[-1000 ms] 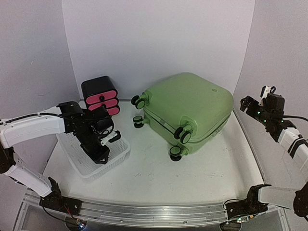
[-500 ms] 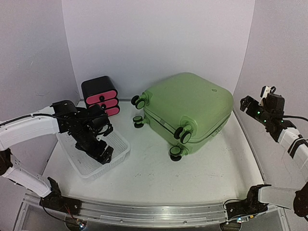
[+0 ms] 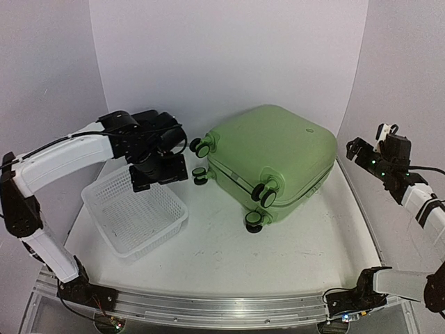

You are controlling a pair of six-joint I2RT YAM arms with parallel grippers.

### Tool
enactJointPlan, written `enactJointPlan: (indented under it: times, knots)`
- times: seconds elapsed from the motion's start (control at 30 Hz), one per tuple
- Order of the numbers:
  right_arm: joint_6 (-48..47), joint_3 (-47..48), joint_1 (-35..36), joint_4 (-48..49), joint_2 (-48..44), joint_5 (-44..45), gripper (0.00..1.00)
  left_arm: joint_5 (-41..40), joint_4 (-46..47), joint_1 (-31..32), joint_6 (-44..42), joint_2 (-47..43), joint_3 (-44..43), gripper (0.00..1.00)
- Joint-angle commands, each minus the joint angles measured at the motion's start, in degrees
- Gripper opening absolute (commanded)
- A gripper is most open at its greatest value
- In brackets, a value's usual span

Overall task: Open, take out, and arrange the luggage
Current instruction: Move the bin to the corner of the board.

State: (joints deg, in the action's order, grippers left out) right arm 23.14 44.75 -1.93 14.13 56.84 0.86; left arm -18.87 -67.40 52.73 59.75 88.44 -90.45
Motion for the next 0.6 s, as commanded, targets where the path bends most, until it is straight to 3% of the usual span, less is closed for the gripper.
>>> enactJointPlan:
  times: [0.0,0.07,0.27,0.57]
  knots:
    - [-0.02,2.73,0.04,1.96,-1.97,0.03,0.98,-2.54,1.02,-2.65,10.54,8.15,-7.74,0.99]
    - [0.10,2.84,0.09,1.83,-2.44,-0.48,0.98,-1.63,1.35,-4.92,12.19,11.25,-8.52,0.93]
    - [0.04,3.56,0.09,0.42,-3.26,-2.47,0.98,2.21,2.87,-11.41,11.85,18.95,-9.17,0.88]
    - [-0.05,3.76,0.09,-0.07,-2.75,-2.64,0.98,4.14,3.43,-12.58,9.88,25.69,-8.92,0.84]
